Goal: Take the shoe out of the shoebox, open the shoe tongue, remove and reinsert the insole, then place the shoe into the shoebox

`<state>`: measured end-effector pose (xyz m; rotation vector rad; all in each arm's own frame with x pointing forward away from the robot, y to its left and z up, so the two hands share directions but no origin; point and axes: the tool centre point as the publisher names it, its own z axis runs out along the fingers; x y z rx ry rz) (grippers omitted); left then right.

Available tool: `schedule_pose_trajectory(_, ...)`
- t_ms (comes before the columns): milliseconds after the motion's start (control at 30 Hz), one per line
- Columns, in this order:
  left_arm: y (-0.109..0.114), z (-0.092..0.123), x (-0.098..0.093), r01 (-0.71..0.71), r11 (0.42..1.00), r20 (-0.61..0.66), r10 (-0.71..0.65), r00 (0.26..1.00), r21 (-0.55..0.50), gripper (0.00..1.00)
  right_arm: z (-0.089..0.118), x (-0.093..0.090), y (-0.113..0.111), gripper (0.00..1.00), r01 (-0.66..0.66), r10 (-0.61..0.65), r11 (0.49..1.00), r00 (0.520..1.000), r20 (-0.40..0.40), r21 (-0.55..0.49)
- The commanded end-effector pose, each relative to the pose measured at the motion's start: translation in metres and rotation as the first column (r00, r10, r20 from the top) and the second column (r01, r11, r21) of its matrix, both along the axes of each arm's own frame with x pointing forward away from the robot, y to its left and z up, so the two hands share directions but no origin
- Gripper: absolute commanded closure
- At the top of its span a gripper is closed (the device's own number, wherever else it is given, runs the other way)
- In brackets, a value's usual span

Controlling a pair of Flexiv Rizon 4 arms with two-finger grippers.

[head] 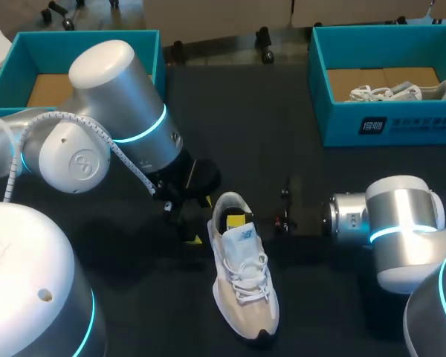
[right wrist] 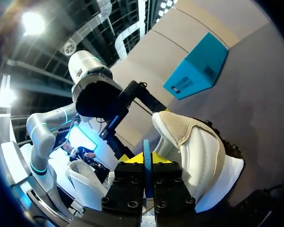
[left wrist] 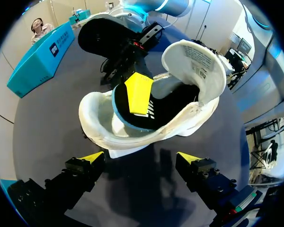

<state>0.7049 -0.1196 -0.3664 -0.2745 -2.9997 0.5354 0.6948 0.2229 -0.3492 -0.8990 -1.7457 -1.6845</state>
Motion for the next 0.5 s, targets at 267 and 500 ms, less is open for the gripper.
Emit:
schedule_pose_trajectory(267, 0.0, -0.001, 0.0, 0.001, 1.0, 0.0, -0.001, 1.0, 0.001, 0.0, 0.017, 0.003, 0.004, 0.68, -0.01, 0.012, 0.999, 0.999, 0.05, -0.039)
schedule_pose_trajectory(500, 0.0, -0.001, 0.0, 0.001, 1.0, 0.0, -0.001, 1.0, 0.001, 0.0, 0.027, 0.009, 0.004, 0.6, -0.02, 0.025, 0.998, 0.997, 0.076, -0.054)
